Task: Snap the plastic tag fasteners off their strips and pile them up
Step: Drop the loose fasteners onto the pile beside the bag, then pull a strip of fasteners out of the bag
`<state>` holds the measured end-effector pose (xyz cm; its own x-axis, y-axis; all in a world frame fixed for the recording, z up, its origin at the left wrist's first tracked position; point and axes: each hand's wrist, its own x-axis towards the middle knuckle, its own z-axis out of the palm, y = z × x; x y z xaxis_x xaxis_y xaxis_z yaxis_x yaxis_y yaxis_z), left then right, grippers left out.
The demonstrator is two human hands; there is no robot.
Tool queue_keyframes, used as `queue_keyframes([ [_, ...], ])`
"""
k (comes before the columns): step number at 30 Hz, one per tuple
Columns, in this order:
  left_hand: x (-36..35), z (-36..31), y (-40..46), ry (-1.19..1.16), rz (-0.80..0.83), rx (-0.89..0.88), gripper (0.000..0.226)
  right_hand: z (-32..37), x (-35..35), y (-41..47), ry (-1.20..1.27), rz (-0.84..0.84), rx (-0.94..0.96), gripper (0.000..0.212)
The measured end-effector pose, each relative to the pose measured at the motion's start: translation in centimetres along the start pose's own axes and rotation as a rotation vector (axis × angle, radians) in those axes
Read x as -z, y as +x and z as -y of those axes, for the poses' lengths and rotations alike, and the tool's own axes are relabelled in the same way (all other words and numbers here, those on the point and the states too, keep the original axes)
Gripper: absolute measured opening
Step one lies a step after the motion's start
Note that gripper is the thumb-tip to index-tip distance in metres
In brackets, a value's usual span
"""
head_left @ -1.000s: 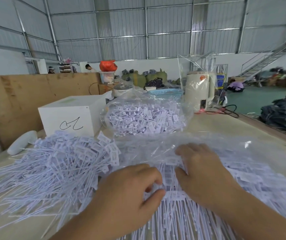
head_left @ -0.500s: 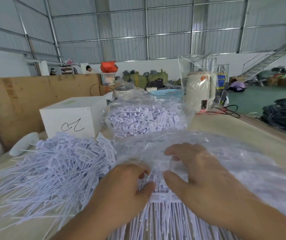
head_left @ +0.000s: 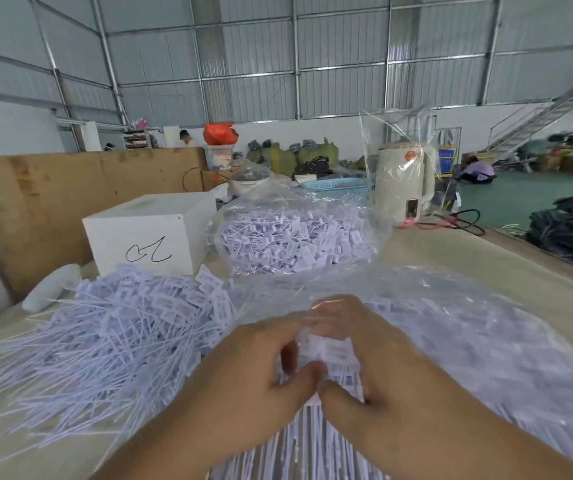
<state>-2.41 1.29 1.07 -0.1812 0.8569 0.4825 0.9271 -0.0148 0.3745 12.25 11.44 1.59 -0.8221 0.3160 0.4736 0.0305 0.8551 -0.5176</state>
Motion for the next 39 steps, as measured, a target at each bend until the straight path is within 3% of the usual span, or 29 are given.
queue_keyframes([
  [3,0.5,0.0,-0.3,0.062,0.017,0.017,0.051,0.1,0.2,-0.1,-0.073,-0.012,0.011,0.051],
  [7,0.6,-0.7,-0.4,0.190,-0.147,0.015,0.046,0.0,0.4,-0.3,-0.175,-0.014,-0.016,0.058],
  [12,1.2,-1.2,-0.5,0.271,-0.226,0.068,0.035,0.5,1.8,0.1,-0.342,0.019,-0.051,0.035],
  [15,1.5,-1.3,-0.5,0.189,-0.248,0.131,0.035,0.7,2.6,0.5,-0.322,0.075,-0.081,0.030],
  [18,1.7,-1.4,-0.3,-0.015,-0.287,0.150,0.021,1.0,2.9,0.4,-0.299,0.027,-0.038,0.019],
  [22,2.8,-0.9,-0.2,-0.236,-0.348,0.171,0.032,1.8,3.4,0.1,-0.349,0.097,-0.039,0.043],
  [25,3.6,-0.5,-0.4,-0.302,-0.150,0.187,0.024,2.0,3.5,0.2,-0.412,0.178,-0.007,0.042],
  [28,3.3,-0.5,-0.8,-0.075,-0.002,0.136,0.035,1.8,3.1,0.3,-0.526,0.188,0.010,0.029],
  [30,3.1,-1.0,-1.1,0.155,-0.028,0.077,0.052,1.7,3.0,0.3,-0.551,0.182,0.001,0.028],
  [32,3.1,-1.7,-1.2,0.291,-0.070,0.040,0.054,1.5,3.0,0.2,-0.563,0.156,0.006,0.030],
  [36,3.4,-2.7,-1.1,0.409,-0.190,-0.062,0.042,1.7,2.5,0.0,-0.570,0.118,0.045,0.035],
  [39,2.6,-3.3,-1.0,0.460,-0.042,-0.068,0.052,2.0,2.6,-0.1,-0.462,0.040,0.037,0.037],
])
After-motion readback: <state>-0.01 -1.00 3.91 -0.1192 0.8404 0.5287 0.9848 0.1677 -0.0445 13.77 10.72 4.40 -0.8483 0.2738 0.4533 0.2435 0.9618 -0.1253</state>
